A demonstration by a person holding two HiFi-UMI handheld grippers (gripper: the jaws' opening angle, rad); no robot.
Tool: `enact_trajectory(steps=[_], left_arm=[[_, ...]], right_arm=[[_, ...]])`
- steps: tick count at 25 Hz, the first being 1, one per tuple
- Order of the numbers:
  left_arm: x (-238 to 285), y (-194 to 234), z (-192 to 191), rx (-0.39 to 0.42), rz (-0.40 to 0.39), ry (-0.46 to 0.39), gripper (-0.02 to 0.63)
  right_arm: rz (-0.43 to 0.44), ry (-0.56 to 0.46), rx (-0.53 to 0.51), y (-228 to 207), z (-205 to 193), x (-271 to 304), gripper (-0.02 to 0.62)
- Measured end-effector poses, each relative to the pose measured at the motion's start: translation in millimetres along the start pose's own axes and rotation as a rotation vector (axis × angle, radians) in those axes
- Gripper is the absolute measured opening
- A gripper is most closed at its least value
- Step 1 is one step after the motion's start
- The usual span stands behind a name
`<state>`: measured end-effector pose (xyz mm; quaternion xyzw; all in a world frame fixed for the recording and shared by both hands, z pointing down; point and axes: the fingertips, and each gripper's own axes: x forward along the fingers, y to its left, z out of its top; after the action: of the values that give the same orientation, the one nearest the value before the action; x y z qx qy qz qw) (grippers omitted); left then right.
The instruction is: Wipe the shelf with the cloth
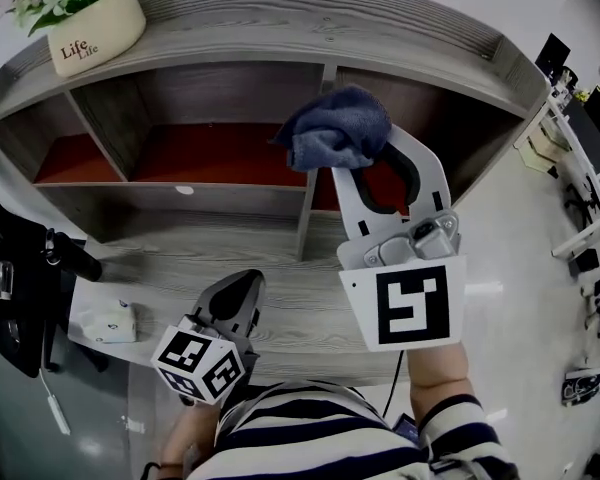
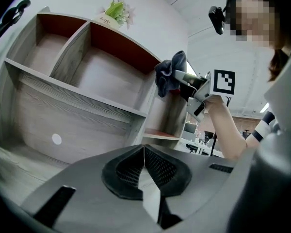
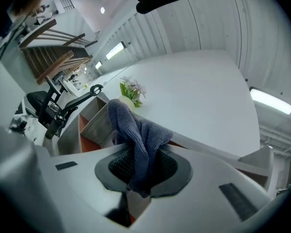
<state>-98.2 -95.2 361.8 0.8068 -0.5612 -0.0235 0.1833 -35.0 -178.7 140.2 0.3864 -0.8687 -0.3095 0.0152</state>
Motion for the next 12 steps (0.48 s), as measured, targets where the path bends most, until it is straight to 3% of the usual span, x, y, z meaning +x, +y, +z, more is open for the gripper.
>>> enact_trajectory(steps=[5, 12], left_arm=[[-3, 3, 3, 0.0, 0.01, -0.011, 0.017], [-1, 3, 4, 0.005, 0.007, -0.012, 0.017]], right_arm=[[-0.035, 0.011, -0.056, -5, 0, 19, 0.077], [0.002, 0.077, -0.036, 12, -27, 14, 0.077]])
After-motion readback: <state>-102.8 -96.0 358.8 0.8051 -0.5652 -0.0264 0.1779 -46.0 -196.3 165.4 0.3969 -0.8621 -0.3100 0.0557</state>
